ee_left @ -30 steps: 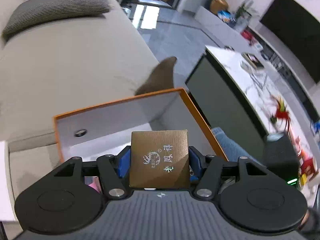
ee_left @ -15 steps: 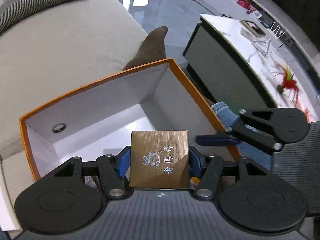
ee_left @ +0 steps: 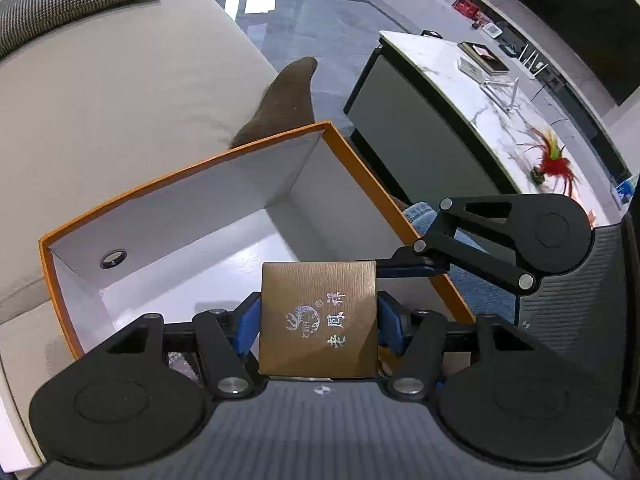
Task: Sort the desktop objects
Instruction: 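Lower the brown box into the orange box and open the left tool, then move both tools from the orange box to the items on the sofa cushion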
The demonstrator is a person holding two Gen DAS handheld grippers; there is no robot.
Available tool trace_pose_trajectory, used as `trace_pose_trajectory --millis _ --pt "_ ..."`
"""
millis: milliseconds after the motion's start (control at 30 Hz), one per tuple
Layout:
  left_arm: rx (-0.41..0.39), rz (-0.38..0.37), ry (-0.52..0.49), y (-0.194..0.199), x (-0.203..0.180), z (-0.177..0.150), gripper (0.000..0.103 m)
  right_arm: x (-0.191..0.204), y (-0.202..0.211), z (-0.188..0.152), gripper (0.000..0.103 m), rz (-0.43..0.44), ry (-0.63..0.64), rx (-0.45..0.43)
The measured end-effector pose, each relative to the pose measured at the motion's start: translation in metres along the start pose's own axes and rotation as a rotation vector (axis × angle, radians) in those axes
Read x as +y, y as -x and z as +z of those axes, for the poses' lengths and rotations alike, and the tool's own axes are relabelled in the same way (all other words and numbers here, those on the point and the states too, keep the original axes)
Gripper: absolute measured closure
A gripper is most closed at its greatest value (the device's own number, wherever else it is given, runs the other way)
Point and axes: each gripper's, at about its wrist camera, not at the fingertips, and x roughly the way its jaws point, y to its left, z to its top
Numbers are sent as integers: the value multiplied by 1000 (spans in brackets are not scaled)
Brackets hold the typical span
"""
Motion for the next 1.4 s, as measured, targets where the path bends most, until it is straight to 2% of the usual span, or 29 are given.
trace_pose_trajectory --millis 100,167,300,433,567,667,900,1167,1400 --pt "0 -16 32 4 7 2 31 -1 4 1 41 -9 34 10" --pt "-27 -4 41 11 10 3 31 -1 6 2 41 -1 77 28" --pt "-63 12 81 25 25 5 31 2 -2 0 41 -10 212 106" --pt "-100 35 104 39 35 -2 31 3 -17 -2 41 5 284 162" --pt "-123 73 128 51 44 -13 31 7 -32 0 41 45 394 210" --pt "-144 95 148 59 50 -23 31 15 -44 1 41 60 528 261" --pt "-166 97 194 73 63 -40 31 20 -61 15 41 152 740 348" --pt "-195 101 220 92 73 -57 31 19 -62 15 41 198 848 375" --pt "-203 133 261 112 83 -74 31 12 -61 14 40 188 841 415"
